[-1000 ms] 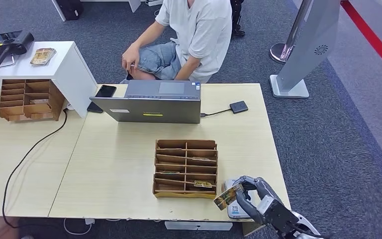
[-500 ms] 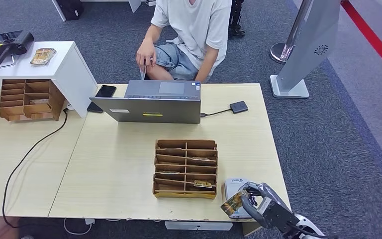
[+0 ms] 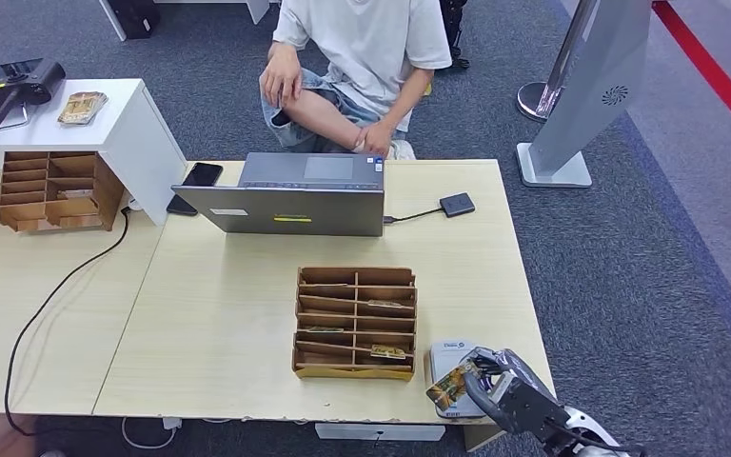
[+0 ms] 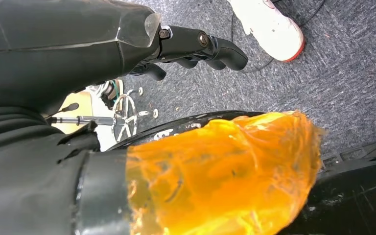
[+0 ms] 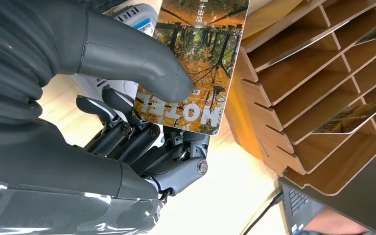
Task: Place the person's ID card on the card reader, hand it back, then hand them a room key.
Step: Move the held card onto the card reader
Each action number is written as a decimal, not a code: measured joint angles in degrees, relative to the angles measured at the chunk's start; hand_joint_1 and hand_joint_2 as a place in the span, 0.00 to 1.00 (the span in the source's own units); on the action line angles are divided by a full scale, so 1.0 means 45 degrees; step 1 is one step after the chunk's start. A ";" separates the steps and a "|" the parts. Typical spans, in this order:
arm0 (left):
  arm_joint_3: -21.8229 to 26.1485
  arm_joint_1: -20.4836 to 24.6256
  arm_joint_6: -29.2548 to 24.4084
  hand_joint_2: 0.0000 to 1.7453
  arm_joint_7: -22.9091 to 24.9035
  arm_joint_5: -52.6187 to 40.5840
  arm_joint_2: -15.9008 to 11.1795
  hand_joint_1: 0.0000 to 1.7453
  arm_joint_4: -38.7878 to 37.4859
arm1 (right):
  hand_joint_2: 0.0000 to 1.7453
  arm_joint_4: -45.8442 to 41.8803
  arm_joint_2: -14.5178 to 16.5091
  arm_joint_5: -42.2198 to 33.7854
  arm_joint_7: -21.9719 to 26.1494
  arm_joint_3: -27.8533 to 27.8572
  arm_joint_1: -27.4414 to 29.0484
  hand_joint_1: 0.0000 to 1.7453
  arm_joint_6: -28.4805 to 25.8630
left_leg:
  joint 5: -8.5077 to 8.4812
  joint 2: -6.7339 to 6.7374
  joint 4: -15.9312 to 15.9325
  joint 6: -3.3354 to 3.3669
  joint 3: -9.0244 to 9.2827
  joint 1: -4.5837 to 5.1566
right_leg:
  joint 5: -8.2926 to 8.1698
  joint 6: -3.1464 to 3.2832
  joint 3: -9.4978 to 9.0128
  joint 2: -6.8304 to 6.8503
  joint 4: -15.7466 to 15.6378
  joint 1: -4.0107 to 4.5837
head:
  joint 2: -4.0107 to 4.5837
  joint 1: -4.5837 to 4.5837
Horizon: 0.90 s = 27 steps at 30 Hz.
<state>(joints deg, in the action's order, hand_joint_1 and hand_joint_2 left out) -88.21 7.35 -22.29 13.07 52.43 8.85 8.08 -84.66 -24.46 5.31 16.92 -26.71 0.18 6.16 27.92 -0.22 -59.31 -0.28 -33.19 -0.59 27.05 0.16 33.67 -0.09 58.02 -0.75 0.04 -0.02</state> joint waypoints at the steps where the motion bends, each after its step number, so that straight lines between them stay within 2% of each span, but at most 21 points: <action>1: 0.0000 0.0000 0.0000 0.00 0.0000 0.0000 0.0000 0.00 0.0000 | 1.00 0.0024 0.0000 0.0000 -0.0001 0.0000 -0.0008 1.00 0.0000 | 0.0000 0.0000 0.0000 0.0000 0.0000 0.0000 | 0.0000 0.0000 0.0000 0.0000 0.0000 0.0000 | 0.0000 0.0000; 27: 0.0000 0.0000 -0.0032 0.00 0.0040 0.0233 0.0005 0.00 -0.0001 | 1.00 0.1281 -0.0056 0.1043 -0.1155 -0.0155 -0.1128 1.00 -0.1088 | -0.0001 0.0000 0.0000 0.0000 0.0000 0.0000 | -0.0001 0.0000 0.0000 0.0000 0.0000 0.0000 | 0.0000 -0.0001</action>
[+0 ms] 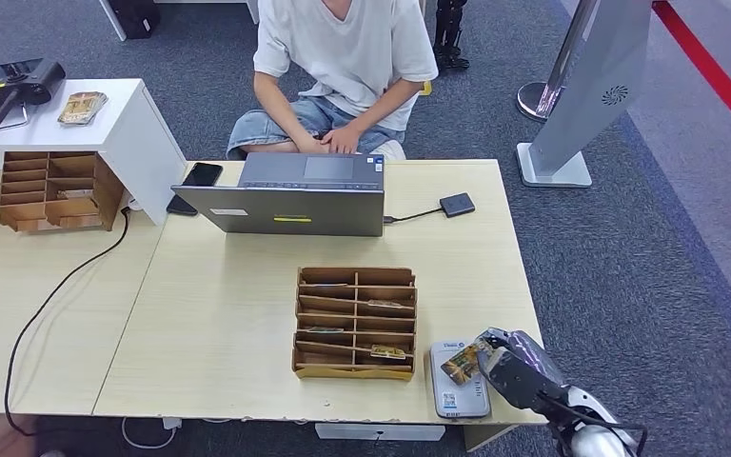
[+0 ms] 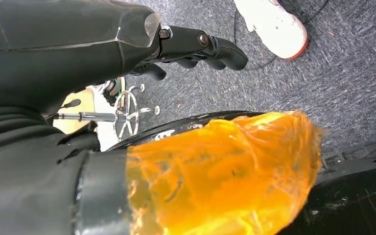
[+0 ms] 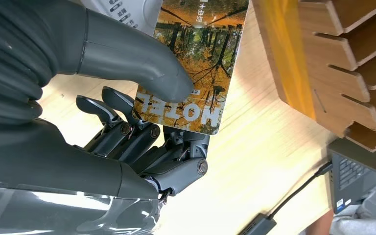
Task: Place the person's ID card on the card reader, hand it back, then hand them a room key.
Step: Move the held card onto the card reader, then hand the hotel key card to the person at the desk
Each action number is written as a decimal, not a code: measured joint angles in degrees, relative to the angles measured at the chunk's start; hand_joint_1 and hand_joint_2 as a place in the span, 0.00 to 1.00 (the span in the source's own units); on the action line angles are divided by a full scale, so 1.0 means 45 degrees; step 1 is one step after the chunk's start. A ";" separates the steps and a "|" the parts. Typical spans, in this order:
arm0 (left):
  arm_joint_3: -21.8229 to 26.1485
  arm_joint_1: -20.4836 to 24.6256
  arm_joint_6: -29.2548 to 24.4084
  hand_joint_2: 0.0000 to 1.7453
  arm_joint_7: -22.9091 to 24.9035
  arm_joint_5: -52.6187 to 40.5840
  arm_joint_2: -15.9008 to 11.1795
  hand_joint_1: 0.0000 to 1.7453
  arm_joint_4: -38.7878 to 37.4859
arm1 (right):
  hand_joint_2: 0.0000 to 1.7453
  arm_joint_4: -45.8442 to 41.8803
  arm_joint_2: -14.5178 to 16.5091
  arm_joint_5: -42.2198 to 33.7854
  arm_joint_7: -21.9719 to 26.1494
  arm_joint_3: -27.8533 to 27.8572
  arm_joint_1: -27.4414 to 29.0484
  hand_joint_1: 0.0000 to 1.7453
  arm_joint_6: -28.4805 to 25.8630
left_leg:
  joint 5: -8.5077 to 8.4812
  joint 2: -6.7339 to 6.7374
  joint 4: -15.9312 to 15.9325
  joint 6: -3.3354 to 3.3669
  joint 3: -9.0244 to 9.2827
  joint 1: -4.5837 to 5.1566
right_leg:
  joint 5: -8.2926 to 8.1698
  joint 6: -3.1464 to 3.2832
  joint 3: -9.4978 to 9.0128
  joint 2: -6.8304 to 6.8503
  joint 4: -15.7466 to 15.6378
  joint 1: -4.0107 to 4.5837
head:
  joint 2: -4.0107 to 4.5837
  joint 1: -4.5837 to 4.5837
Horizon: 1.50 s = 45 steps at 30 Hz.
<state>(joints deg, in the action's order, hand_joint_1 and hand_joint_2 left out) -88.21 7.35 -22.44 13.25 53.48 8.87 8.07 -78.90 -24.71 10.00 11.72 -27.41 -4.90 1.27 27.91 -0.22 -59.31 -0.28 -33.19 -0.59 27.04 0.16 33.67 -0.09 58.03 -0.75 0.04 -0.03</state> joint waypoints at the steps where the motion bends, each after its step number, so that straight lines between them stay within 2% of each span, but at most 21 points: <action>1: 0.0000 0.0000 0.0001 0.00 0.0000 -0.0001 0.0000 0.00 0.0000 | 1.00 0.0047 -0.0010 0.0023 -0.0045 -0.0021 -0.0027 1.00 0.0002 | 0.0000 0.0000 0.0000 0.0000 0.0000 0.0000 | 0.0000 0.0000 0.0000 0.0000 0.0000 0.0000 | 0.0000 0.0001; 31: 0.0000 0.0000 -0.0008 0.00 0.0038 0.0020 0.0000 0.00 0.0000 | 1.00 0.0500 -0.0377 0.0204 -0.0493 -0.0397 -0.0390 1.00 0.0234 | 0.0000 -0.0002 -0.0001 0.0000 0.0001 0.0000 | 0.0000 0.0000 -0.0001 0.0000 0.0000 0.0000 | 0.0000 0.0001; 40: 0.0000 0.0001 -0.0070 0.00 0.0108 0.0058 0.0005 0.00 0.0001 | 1.00 0.0685 -0.0332 0.1110 -0.1015 -0.1148 -0.0891 1.00 -0.0091 | 0.0000 0.0000 0.0000 0.0000 0.0000 -0.0001 | 0.0000 0.0000 -0.0002 0.0000 0.0001 0.0001 | 0.0000 0.0001; 45: 0.0000 0.0002 -0.0070 0.00 0.0114 0.0045 0.0005 0.00 0.0004 | 1.00 0.1069 -0.0084 0.1552 -0.1191 -0.1728 -0.1268 1.00 -0.0440 | -0.0001 0.0001 0.0000 -0.0001 0.0004 -0.0001 | 0.0000 0.0000 -0.0002 -0.0001 0.0001 0.0001 | 0.0000 0.0001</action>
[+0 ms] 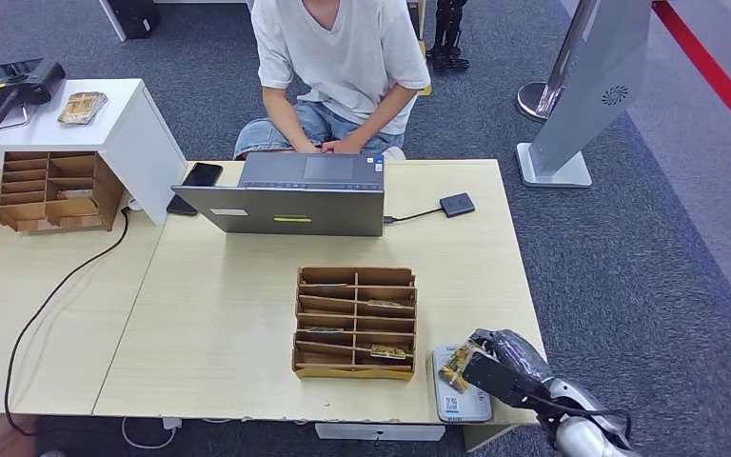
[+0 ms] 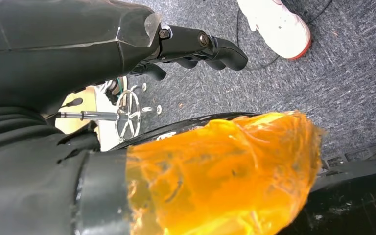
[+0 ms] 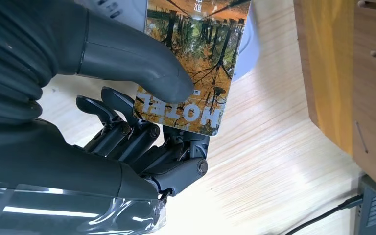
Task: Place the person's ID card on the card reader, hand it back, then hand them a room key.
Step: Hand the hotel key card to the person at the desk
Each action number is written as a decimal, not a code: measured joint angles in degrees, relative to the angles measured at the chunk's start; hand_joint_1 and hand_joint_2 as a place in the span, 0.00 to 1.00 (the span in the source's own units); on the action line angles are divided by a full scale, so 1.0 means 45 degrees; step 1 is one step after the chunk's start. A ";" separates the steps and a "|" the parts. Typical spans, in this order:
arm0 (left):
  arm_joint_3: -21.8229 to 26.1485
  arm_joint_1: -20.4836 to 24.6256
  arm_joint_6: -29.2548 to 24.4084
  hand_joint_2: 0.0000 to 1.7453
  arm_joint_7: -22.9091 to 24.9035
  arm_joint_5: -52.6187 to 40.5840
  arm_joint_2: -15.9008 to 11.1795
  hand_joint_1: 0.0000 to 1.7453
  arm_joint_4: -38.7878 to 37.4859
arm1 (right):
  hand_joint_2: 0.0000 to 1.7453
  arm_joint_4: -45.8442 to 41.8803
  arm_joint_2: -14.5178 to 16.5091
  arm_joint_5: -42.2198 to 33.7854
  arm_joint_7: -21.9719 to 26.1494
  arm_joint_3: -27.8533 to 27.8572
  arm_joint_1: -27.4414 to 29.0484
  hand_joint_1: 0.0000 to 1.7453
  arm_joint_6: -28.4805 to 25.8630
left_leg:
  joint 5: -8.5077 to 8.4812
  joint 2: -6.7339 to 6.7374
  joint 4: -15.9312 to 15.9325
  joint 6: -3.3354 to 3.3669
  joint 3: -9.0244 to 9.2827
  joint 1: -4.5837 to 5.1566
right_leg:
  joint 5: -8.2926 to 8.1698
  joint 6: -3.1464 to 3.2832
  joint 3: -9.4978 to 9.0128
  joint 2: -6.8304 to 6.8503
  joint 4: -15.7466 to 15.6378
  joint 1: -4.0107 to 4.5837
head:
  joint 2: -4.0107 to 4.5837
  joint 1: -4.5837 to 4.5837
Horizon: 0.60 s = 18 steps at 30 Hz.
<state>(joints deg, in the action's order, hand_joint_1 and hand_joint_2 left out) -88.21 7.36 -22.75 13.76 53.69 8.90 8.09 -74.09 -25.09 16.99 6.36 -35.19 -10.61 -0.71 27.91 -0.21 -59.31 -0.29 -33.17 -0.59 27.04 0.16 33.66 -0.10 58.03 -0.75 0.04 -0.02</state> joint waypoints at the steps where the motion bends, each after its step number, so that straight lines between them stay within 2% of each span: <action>1: 0.0000 0.0000 0.0000 0.00 0.0001 -0.0004 0.0000 0.00 0.0000 | 1.00 0.0089 0.0063 0.0055 -0.0038 -0.0100 -0.0082 1.00 -0.0069 | 0.0000 0.0000 0.0000 0.0000 0.0001 0.0000 | 0.0000 0.0000 0.0000 0.0000 0.0000 0.0000 | 0.0000 0.0000; 18: -0.0005 0.0000 0.0000 0.00 0.0006 -0.0011 0.0000 0.00 0.0000 | 1.00 0.0647 0.0487 0.0131 -0.0078 -0.0682 -0.0540 1.00 -0.0255 | -0.0001 0.0000 0.0000 0.0000 0.0010 0.0000 | 0.0000 0.0000 -0.0010 0.0000 0.0000 0.0000 | 0.0000 0.0000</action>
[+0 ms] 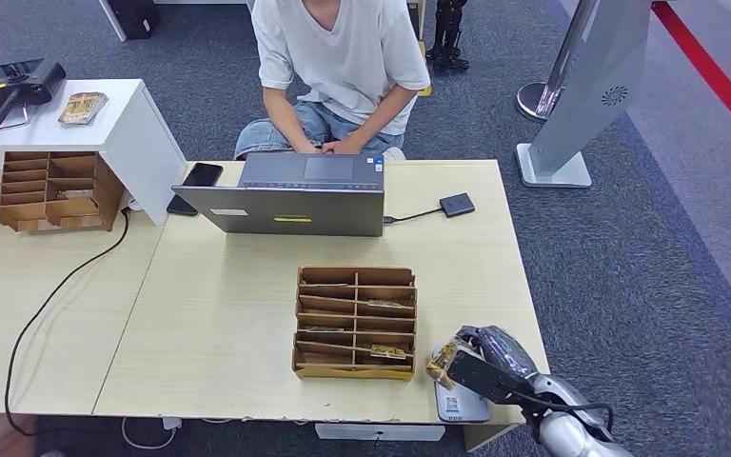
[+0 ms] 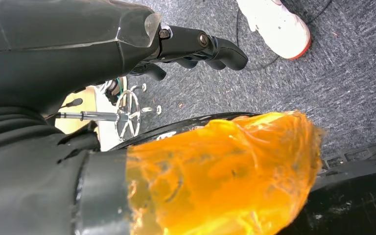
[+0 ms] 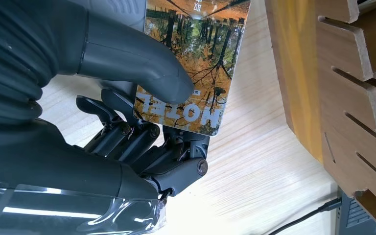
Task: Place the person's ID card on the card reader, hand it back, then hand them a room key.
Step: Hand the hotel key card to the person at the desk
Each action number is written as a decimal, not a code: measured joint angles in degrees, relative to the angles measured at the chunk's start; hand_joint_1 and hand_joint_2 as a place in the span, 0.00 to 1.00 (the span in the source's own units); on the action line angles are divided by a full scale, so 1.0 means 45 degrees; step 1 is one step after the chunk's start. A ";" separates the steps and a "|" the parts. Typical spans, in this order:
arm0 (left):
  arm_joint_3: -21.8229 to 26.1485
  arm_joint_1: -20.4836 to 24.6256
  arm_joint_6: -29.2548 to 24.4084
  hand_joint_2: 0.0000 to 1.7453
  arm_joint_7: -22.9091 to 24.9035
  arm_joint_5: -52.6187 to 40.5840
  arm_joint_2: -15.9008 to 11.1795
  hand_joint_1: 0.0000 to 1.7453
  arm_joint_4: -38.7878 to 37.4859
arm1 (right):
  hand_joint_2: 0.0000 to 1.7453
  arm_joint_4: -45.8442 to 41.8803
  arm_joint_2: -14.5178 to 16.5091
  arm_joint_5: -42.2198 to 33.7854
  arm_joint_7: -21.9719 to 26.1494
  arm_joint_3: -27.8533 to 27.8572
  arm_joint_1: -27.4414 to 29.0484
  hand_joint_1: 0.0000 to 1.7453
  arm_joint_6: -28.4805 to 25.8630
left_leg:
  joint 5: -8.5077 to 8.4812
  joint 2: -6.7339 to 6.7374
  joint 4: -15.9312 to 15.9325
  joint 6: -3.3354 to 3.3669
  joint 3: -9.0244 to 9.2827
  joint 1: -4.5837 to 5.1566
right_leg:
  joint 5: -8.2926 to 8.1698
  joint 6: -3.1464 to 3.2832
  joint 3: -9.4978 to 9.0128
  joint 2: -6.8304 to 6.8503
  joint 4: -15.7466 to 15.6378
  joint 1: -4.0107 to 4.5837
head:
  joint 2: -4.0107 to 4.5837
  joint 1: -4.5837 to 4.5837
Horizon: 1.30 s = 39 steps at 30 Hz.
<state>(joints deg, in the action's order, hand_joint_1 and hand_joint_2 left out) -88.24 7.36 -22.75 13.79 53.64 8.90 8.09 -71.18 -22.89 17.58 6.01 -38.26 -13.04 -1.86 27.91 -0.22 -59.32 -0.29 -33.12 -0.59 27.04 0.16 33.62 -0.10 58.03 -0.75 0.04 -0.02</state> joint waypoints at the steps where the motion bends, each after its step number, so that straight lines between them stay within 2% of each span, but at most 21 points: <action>1: 0.0000 0.0000 0.0000 0.00 0.0000 0.0000 0.0000 0.00 -0.0001 | 1.00 0.0012 0.0010 0.0003 0.0000 -0.0009 -0.0007 1.00 -0.0004 | 0.0000 0.0000 0.0000 0.0000 0.0001 0.0000 | 0.0000 0.0000 -0.0001 0.0000 0.0000 0.0000 | 0.0000 0.0000; 20: 0.0000 -0.0002 -0.0007 0.00 0.0000 0.0138 0.0000 0.00 -0.0004 | 1.00 0.0003 0.0080 0.0074 0.0156 -0.0034 -0.0002 1.00 -0.0447 | 0.0000 0.0001 -0.0002 0.0000 0.0012 0.0001 | 0.0000 0.0000 -0.0009 -0.0001 0.0000 0.0000 | 0.0000 0.0001; 39: 0.0001 -0.0004 -0.0058 0.00 -0.0005 0.0336 0.0000 0.00 -0.0002 | 1.00 -0.1580 -0.0017 0.0032 0.0816 0.1196 0.1035 1.00 -0.1219 | 0.0001 0.0000 -0.0001 0.0000 0.0007 0.0001 | 0.0000 0.0000 -0.0007 0.0001 0.0000 0.0000 | 0.0000 -0.0001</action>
<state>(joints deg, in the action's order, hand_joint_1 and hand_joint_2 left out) -88.23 7.34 -23.02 13.77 55.15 8.90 8.08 -78.29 -22.97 17.72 9.68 -32.88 -8.38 -7.34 27.91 -0.22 -59.32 -0.29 -33.09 -0.59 27.04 0.16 33.59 -0.09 58.03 -0.75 0.04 -0.03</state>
